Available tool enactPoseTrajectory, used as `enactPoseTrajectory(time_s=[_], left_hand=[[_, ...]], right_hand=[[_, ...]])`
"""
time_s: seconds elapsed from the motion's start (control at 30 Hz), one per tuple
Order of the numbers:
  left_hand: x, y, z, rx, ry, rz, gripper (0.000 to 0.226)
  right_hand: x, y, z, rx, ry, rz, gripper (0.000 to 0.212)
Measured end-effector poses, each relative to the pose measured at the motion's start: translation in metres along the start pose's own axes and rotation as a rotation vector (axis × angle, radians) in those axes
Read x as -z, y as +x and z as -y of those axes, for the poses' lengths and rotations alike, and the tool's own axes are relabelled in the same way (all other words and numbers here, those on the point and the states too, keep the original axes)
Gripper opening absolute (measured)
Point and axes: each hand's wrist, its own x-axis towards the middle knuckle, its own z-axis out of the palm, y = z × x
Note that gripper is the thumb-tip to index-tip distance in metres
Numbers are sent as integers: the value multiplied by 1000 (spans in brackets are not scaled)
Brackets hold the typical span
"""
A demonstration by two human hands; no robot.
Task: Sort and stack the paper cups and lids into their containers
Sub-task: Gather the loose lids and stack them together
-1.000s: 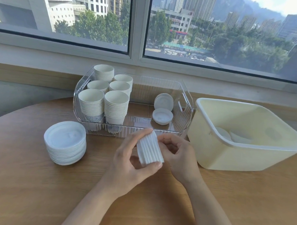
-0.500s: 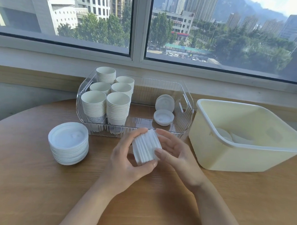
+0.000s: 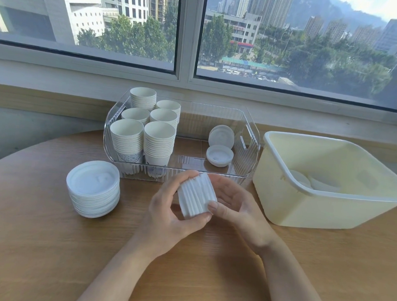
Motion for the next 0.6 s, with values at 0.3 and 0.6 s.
enactPoseTrajectory(time_s=[0.3, 0.6], left_hand=[[2, 0, -1, -10, 2, 33, 85], [5, 1, -2, -35, -9, 49, 88]], right_hand=[[1, 2, -2, -5, 15, 23, 85], [-3, 1, 1, -29, 30, 54, 89]])
